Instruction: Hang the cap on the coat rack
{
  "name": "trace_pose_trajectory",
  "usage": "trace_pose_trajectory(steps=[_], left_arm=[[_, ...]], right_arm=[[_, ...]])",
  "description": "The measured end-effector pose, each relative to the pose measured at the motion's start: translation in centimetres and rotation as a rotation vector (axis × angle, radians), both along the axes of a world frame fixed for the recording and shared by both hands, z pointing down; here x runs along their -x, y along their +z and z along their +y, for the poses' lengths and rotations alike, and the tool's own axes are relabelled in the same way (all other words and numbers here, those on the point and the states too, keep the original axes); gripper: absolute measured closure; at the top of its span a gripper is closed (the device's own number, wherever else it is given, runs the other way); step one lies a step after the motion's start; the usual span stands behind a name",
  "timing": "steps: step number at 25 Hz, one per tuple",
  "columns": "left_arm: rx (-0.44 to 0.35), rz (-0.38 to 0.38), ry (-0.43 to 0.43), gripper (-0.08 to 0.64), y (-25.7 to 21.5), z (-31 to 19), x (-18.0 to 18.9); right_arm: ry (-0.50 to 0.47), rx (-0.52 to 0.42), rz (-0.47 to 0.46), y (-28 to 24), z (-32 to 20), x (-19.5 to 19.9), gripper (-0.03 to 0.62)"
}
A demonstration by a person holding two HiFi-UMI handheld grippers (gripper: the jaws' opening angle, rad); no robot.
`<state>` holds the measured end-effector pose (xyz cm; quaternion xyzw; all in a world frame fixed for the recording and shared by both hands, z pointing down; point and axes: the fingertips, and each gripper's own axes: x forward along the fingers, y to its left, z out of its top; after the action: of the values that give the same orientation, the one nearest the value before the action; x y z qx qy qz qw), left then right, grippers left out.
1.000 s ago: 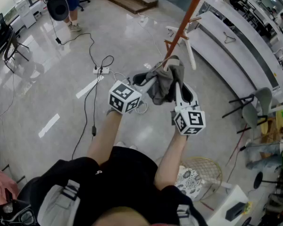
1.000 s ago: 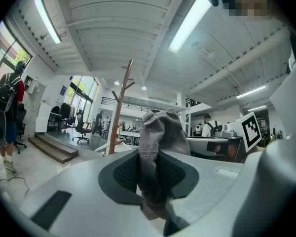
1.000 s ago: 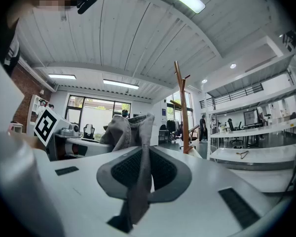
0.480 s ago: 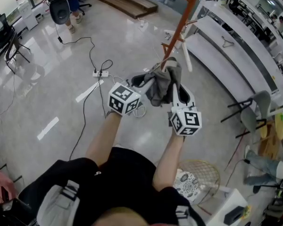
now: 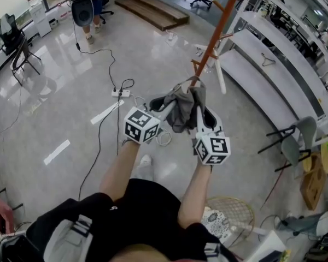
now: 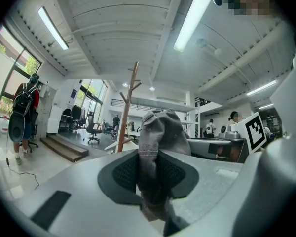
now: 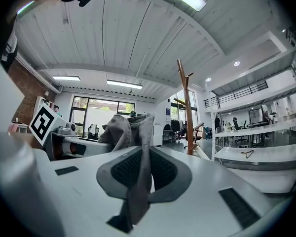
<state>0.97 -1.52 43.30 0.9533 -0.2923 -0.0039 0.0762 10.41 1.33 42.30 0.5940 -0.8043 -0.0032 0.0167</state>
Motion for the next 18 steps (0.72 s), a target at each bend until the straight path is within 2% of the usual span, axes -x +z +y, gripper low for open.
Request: trace_pose_trajectory(steps=[4, 8, 14, 18], left_arm=[[0.035, -0.004, -0.006, 0.494, 2.2, -3.0, -0.5], [0.07, -0.008, 0.014, 0.494, 4.4, -7.9, -2.5], [0.066, 0.023, 0.031, 0.494, 3.6, -17.9, -5.1], [0.063, 0.045, 0.051, 0.494, 2.7, -22.7, -6.5]], right_arm=[[0.004, 0.037, -0.006, 2.2, -2.9, -0.6, 0.566], [0.026, 0.08, -0.006, 4.5, -7.8, -3.0, 0.563], [0.035, 0.075, 0.015, 3.4, -17.7, -5.6, 0.563], [0.048, 0.078, 0.021, 2.6, -22.1, -7.5, 0.561]])
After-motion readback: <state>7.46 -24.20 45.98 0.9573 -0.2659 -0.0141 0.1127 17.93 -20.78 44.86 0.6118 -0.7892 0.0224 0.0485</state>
